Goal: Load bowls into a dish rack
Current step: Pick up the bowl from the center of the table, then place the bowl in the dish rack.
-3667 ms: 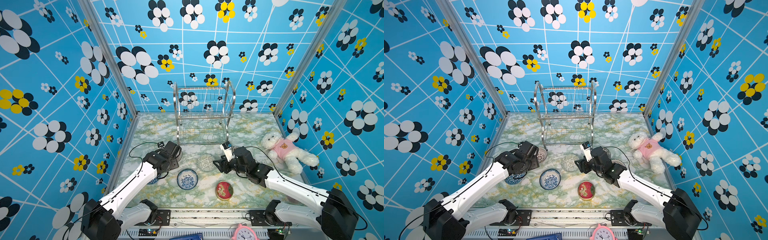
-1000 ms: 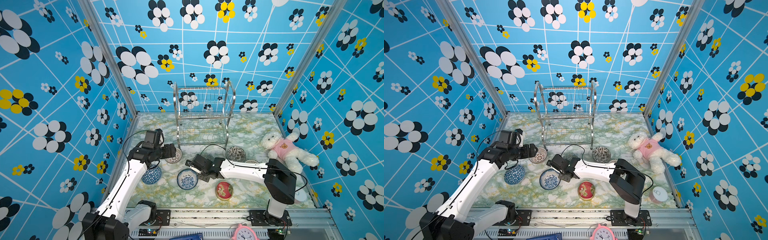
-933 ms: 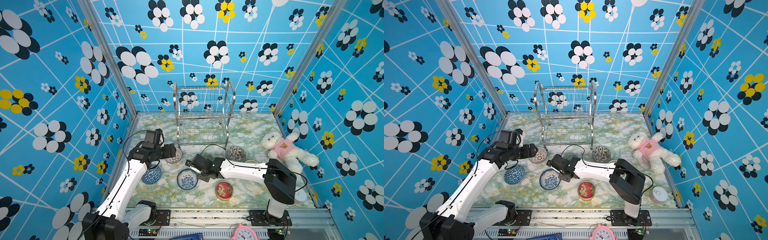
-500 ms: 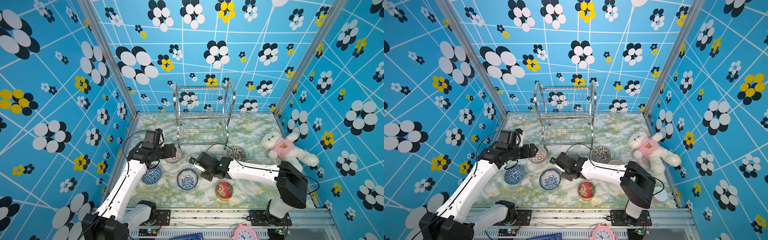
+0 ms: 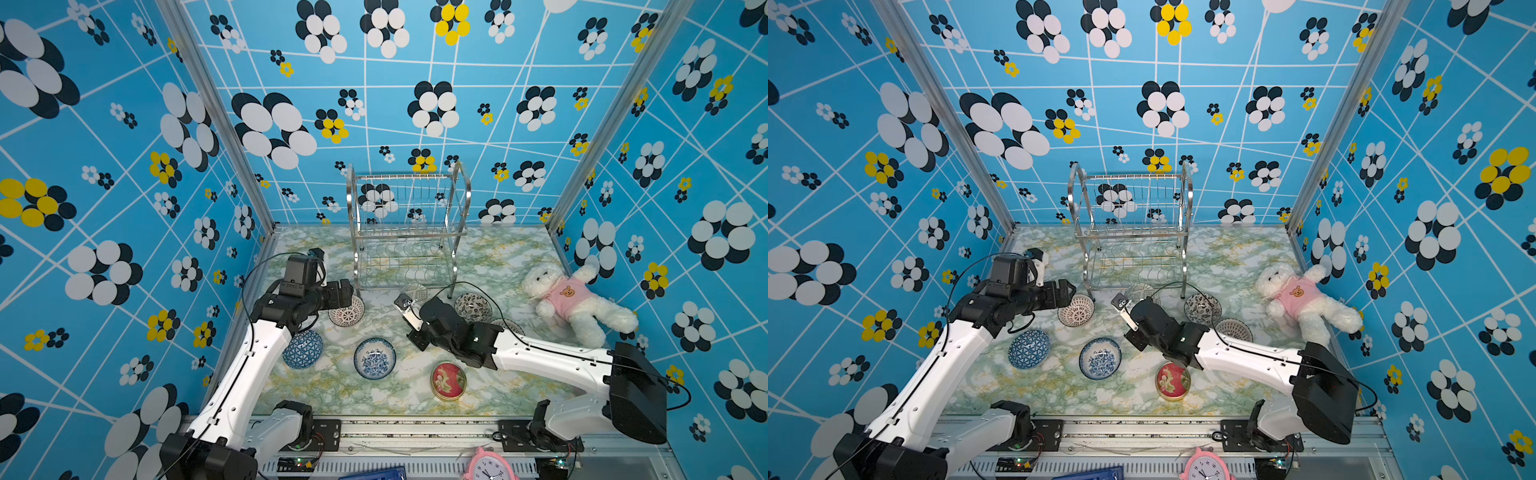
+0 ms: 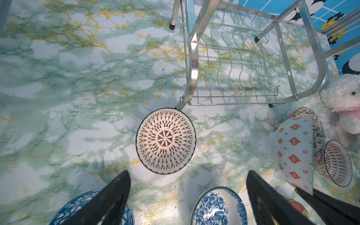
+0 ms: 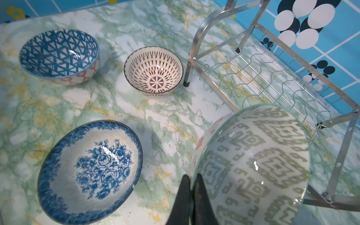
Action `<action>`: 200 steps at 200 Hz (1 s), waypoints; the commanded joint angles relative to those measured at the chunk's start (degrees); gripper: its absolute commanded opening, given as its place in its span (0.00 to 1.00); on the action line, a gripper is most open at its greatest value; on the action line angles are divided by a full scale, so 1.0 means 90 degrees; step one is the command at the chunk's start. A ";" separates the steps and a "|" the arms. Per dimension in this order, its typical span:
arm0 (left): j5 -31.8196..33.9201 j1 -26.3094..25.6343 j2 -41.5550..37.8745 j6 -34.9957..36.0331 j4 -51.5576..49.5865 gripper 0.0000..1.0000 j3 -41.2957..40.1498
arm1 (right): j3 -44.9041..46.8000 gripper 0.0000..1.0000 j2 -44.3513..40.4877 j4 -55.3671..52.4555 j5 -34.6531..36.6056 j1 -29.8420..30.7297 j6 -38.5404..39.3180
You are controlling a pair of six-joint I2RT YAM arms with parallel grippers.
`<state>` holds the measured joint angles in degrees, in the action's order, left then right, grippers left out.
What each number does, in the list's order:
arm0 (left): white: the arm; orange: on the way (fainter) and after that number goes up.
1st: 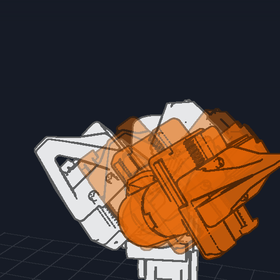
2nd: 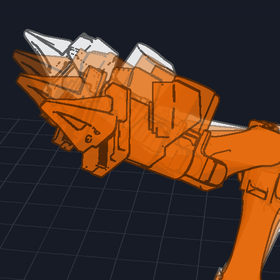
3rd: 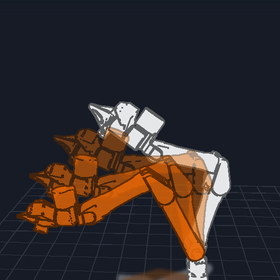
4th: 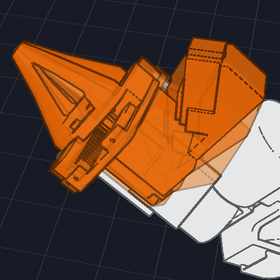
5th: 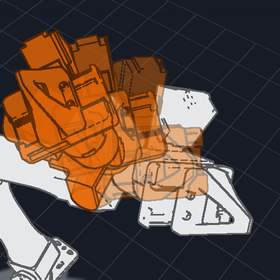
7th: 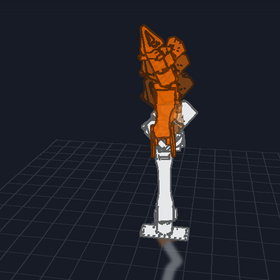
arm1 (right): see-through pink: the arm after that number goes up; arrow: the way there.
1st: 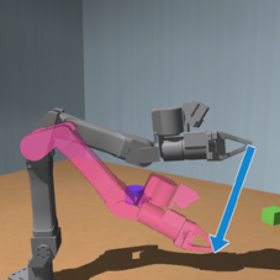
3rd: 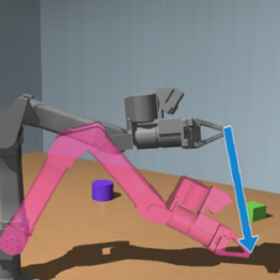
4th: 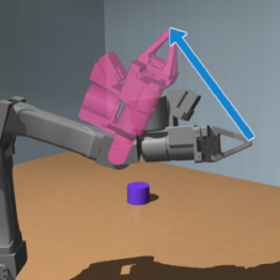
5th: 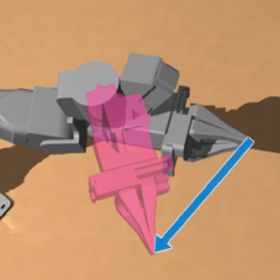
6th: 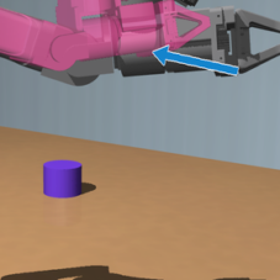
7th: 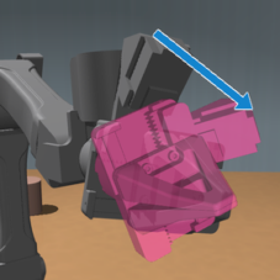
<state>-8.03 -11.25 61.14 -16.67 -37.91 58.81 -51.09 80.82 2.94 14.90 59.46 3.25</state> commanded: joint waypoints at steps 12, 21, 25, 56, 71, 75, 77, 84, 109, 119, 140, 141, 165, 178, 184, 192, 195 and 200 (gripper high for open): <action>0.0187 0.0036 -0.0440 0.0146 0.0520 0.94 -0.0403 | 0.0420 0.00 -0.0051 0.2840 0.0503 -0.0035 -0.0827; 0.0241 0.0036 -0.0534 0.0173 0.0626 0.94 -0.0500 | 0.0482 0.00 0.0071 0.3243 0.0619 -0.0042 -0.0919; 0.0268 0.0029 -0.0566 0.0184 0.0652 0.94 -0.0531 | 0.0503 0.00 0.0126 0.3422 0.0684 -0.0038 -0.0956; 0.0373 0.0035 -0.0806 0.0192 0.0721 0.94 -0.0727 | 0.0685 0.00 0.0562 0.5015 0.1062 -0.0047 -0.1306; 0.0385 0.0020 -0.0916 0.0223 0.0772 0.94 -0.0797 | 0.0695 0.00 0.0821 0.5654 0.1094 -0.0054 -0.1445; 0.0402 0.0024 -0.0946 0.0234 0.0775 0.94 -0.0812 | 0.0684 0.00 0.0903 0.5800 0.1131 -0.0054 -0.1501; 0.0409 0.0023 -0.0957 0.0239 0.0787 0.94 -0.0821 | 0.0666 0.00 0.0942 0.5871 0.1146 -0.0059 -0.1542; 0.0434 0.0019 -0.0998 0.0233 0.0810 0.95 -0.0848 | 0.0667 0.00 0.1083 0.6121 0.1218 -0.0071 -0.1701; 0.0467 -0.0033 -0.1092 0.0261 0.0853 0.95 -0.0931 | 0.0645 0.00 0.1543 0.7043 0.1335 -0.0132 -0.2333; 0.0515 -0.0097 -0.1104 0.0279 0.0853 0.95 -0.0943 | 0.0592 0.00 0.1706 0.7244 0.1316 -0.0156 -0.2549; 0.0611 -0.0219 -0.1128 0.0324 0.0843 0.95 -0.0949 | 0.0459 0.00 0.2025 0.7522 0.1228 -0.0244 -0.3200; 0.0615 -0.0222 -0.1129 0.0326 0.0843 0.95 -0.0949 | 0.0451 0.00 0.2040 0.7528 0.1227 -0.0246 -0.3240; 0.0810 -0.0366 -0.1156 0.0400 0.0781 0.95 -0.0958 | 0.0298 0.00 0.2296 0.7580 0.1081 -0.0345 -0.3848; 0.0963 -0.0412 -0.1205 0.0425 0.0732 0.95 -0.0958 | 0.0215 0.00 0.2398 0.7568 0.1049 -0.0399 -0.4157; 0.1046 -0.0432 -0.1244 0.0422 0.0726 0.95 -0.0975 | 0.0177 0.00 0.2458 0.7590 0.0982 -0.0451 -0.4338; 0.1123 -0.0439 -0.1285 0.0413 0.0726 0.95 -0.0988 | 0.0126 0.00 0.2534 0.7636 0.0871 -0.0535 -0.4581; 0.1142 -0.0435 -0.1294 0.0408 0.0735 0.95 -0.0990 | 0.0118 0.00 0.2560 0.7649 0.0857 -0.0555 -0.4677; 0.1171 -0.0434 -0.1303 0.0406 0.0736 0.95 -0.0990 | 0.0096 0.00 0.2600 0.7684 0.0843 -0.0585 -0.4829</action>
<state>-0.84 -14.74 50.92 -13.87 -31.27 50.87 -46.83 103.13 65.19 24.43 55.72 -31.51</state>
